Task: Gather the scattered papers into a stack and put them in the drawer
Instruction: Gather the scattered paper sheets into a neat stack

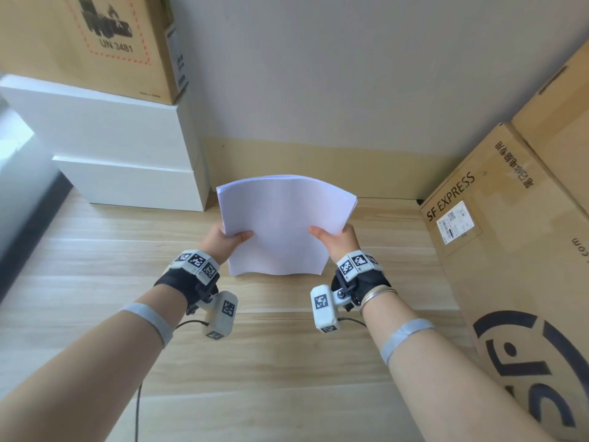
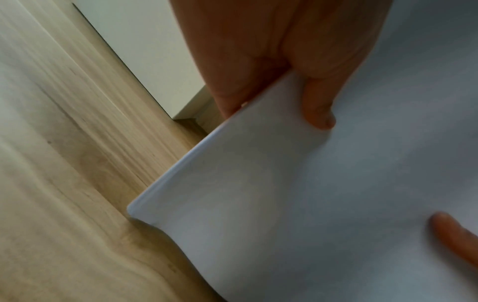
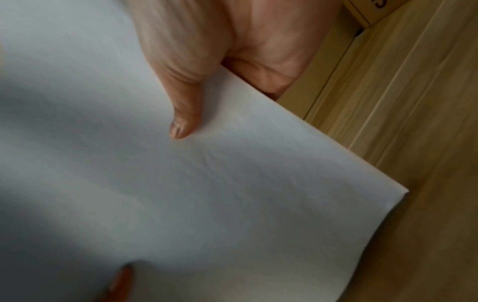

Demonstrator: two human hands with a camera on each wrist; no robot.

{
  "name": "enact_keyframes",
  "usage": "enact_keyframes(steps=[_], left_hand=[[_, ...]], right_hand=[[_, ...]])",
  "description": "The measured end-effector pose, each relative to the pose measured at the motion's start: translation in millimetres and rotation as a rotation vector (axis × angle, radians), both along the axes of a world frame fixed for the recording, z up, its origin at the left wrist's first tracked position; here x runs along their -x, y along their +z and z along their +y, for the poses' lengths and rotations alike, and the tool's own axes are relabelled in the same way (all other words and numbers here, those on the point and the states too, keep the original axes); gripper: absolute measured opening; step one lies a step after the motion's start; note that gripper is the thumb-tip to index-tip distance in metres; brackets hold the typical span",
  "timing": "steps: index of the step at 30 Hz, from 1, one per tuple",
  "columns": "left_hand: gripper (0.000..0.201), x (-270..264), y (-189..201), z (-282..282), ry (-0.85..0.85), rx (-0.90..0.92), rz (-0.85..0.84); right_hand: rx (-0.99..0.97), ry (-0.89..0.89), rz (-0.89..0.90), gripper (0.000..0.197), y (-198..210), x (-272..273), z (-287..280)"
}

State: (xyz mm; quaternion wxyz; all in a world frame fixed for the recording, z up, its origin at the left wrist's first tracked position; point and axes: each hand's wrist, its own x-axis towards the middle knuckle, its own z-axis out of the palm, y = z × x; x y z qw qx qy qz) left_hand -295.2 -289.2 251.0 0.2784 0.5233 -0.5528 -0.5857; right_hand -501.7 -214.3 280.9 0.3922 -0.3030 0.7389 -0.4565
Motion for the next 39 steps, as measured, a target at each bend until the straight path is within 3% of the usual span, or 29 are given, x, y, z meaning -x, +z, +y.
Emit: enact_keyframes(steps=[4, 8, 14, 18, 25, 29, 36, 39], left_hand=[[0.026, -6.7, 1.3, 10.6, -0.006, -0.007, 0.109], [0.040, -11.9, -17.8, 17.9, -0.020, -0.158, 0.064], [0.031, -12.3, -36.0, 18.4, -0.033, -0.064, -0.086], [0.017, -12.2, -43.8, 24.2, -0.033, -0.040, -0.087], [0.033, -7.3, -51.8, 31.0, 0.016, -0.091, -0.162], [0.033, -7.1, -49.4, 28.5, 0.029, -0.153, -0.165], [0.045, -39.7, -55.8, 28.4, -0.099, -0.334, -0.164], [0.029, -51.0, -53.5, 37.8, -0.148, -0.413, -0.146]], right_hand=[[0.026, 0.000, -0.034, 0.017, -1.0, -2.0, 9.7], [-0.029, 0.006, -0.073, 0.023, -21.7, -5.0, 17.7], [-0.064, 0.044, -0.019, 0.025, -34.5, -7.0, 21.7], [-0.086, 0.010, -0.024, 0.024, -39.9, -10.9, 28.6], [-0.168, -0.106, -0.028, 0.033, -52.6, -22.9, 29.5], [-0.156, -0.091, 0.001, 0.012, -47.8, -29.5, 31.2], [-0.283, 0.015, 0.054, 0.034, -51.6, -43.0, 40.3], [-0.404, 0.073, 0.081, 0.046, -48.8, -49.9, 47.0]])
